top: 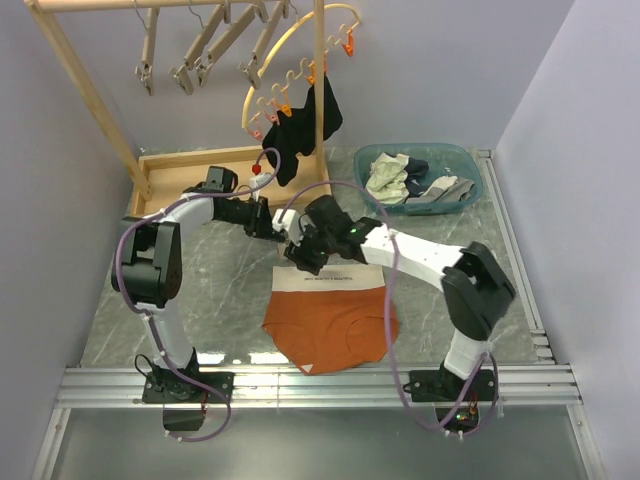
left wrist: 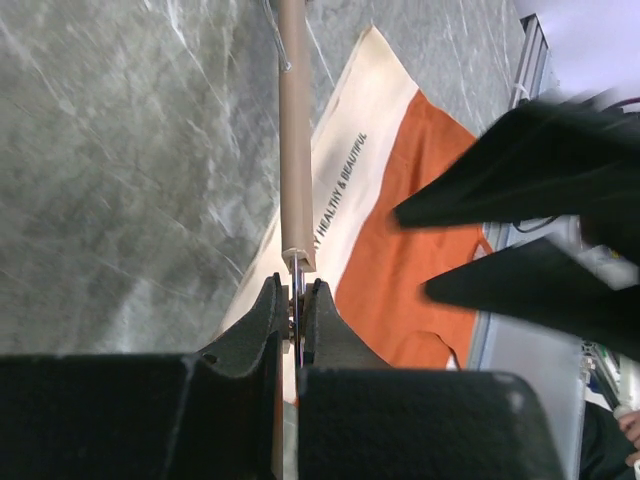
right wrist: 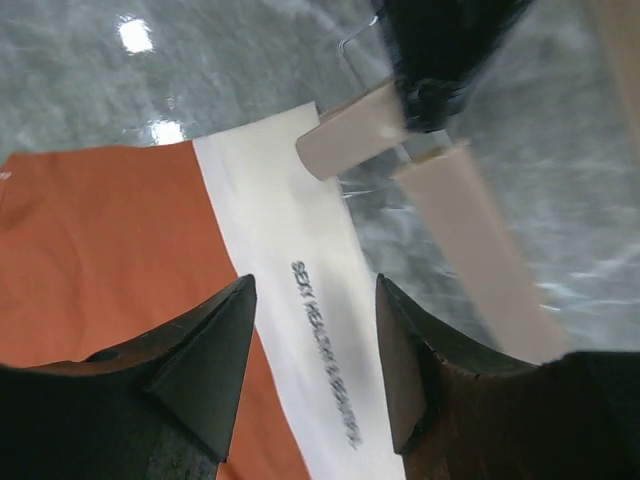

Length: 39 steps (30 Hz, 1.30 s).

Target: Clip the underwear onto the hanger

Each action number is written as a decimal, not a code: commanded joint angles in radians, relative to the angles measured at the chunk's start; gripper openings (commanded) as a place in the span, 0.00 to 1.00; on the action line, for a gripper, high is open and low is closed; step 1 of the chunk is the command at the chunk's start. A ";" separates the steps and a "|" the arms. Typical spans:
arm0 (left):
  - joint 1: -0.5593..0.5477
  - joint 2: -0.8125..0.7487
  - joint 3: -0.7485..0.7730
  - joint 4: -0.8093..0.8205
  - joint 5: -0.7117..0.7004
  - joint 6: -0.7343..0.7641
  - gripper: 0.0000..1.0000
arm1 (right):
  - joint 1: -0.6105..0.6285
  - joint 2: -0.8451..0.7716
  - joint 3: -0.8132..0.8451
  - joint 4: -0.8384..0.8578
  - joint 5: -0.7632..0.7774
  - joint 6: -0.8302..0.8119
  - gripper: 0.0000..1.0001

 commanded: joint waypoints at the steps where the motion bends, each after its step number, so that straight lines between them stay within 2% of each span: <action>1: 0.006 0.013 0.010 0.074 0.034 0.013 0.00 | 0.016 0.069 0.057 0.066 0.050 0.152 0.58; 6: 0.007 0.025 -0.007 0.114 0.031 -0.008 0.00 | 0.037 0.124 0.051 0.121 0.180 0.307 0.48; 10: 0.007 0.028 -0.024 0.154 0.030 -0.034 0.00 | 0.051 0.148 0.046 0.126 0.263 0.500 0.49; 13: 0.009 0.025 -0.031 0.168 0.024 -0.039 0.00 | 0.073 0.164 0.057 0.114 0.304 0.572 0.50; 23: 0.009 0.016 -0.073 0.203 0.013 -0.042 0.00 | 0.093 0.228 0.089 0.095 0.351 0.645 0.54; 32: 0.009 0.013 -0.080 0.208 0.004 -0.037 0.00 | 0.094 0.306 0.118 0.068 0.357 0.675 0.51; 35: 0.007 0.008 -0.091 0.215 -0.009 -0.040 0.00 | 0.094 0.343 0.141 0.037 0.354 0.680 0.45; 39: 0.009 0.007 -0.097 0.194 -0.021 -0.016 0.00 | 0.093 0.371 0.164 0.008 0.323 0.663 0.14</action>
